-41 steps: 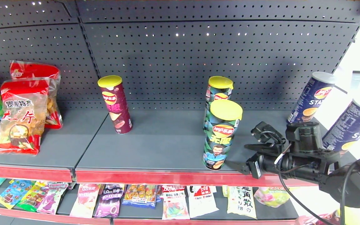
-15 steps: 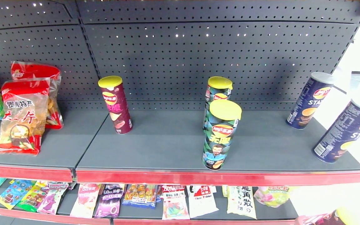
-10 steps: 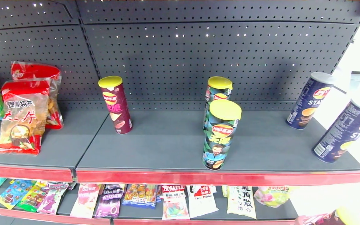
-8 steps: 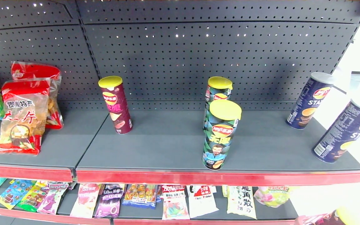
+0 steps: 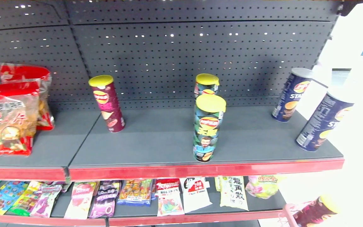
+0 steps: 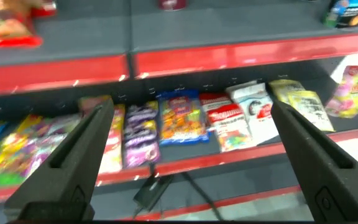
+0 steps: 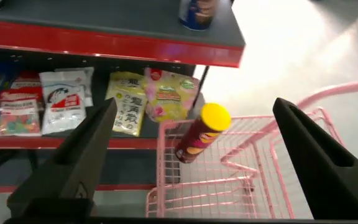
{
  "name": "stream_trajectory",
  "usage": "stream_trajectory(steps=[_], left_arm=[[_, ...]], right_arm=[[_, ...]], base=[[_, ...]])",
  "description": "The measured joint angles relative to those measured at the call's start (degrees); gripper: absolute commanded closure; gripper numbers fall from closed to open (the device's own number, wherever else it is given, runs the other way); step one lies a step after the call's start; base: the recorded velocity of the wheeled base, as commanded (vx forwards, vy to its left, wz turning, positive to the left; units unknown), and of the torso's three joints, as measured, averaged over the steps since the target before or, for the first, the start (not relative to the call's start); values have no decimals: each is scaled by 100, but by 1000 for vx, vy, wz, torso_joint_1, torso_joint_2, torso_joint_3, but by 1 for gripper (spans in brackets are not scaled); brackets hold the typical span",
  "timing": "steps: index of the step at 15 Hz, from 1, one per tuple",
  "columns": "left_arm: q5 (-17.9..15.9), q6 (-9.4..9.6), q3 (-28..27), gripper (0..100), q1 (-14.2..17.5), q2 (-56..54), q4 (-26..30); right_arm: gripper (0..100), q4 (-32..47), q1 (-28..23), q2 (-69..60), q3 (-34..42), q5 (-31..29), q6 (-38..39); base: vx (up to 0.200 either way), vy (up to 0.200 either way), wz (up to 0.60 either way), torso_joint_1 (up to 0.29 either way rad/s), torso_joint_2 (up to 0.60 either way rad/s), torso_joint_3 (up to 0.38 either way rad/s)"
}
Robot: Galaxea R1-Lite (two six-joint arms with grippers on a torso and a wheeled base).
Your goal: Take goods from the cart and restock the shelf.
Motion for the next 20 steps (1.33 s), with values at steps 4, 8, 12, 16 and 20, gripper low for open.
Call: stream_trajectory(steps=[4, 8, 12, 16, 20], left_arm=[[0, -7, 0, 0, 10, 2, -2], [-22, -18, 0, 0, 5, 2, 0], [-38, -18, 0, 0, 7, 2, -2], [-44, -23, 0, 0, 2, 5, 0], [-44, -21, 0, 0, 7, 5, -2]], right_arm=[[0, 4, 9, 0, 90, 108, -9], [0, 6, 17, 6, 140, 112, -20], [0, -21, 17, 17, 232, 115, -22], [0, -66, 74, 22, 330, 115, -22], [0, -66, 91, 17, 429, 115, -23]], base=[[0, 0, -600, 5, 0, 5], [0, 0, -600, 2, 4, 4], [0, 0, -300, 0, 1, 1], [0, 0, 0, 0, 0, 0], [0, 0, 0, -124, 297, 165]])
